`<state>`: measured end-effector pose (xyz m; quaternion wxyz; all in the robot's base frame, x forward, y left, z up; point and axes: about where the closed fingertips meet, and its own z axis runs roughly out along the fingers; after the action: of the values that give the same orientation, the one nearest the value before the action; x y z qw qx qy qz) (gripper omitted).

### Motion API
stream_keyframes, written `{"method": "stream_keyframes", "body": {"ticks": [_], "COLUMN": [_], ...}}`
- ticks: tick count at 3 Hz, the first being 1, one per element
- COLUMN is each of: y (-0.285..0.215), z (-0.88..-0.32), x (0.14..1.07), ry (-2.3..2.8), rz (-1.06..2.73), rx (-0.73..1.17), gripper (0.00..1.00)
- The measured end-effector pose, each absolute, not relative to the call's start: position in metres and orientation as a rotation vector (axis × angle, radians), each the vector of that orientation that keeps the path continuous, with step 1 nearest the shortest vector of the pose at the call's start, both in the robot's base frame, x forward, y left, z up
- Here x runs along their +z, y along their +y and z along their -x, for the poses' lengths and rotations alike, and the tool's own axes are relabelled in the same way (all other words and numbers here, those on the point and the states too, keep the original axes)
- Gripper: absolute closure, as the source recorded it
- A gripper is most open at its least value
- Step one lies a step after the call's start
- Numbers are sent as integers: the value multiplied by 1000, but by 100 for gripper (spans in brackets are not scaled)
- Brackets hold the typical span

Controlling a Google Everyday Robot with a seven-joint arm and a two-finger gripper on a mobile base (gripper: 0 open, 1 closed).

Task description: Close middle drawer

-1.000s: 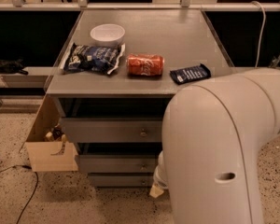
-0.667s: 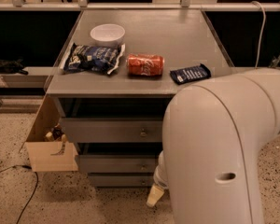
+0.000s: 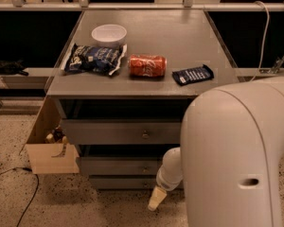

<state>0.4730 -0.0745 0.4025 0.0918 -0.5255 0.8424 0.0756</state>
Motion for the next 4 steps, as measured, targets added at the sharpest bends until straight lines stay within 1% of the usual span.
{"method": "stream_keyframes", "body": {"ticks": [1, 2, 3, 4], "y": [-78, -78, -82, -82], "z": [-472, -472, -495, -505], "x": [402, 402, 398, 399], "ry": [2471, 2471, 2491, 2490], "rz": [1557, 1557, 1533, 1525], "rx": [275, 275, 259, 247], "gripper": [0, 0, 0, 0]}}
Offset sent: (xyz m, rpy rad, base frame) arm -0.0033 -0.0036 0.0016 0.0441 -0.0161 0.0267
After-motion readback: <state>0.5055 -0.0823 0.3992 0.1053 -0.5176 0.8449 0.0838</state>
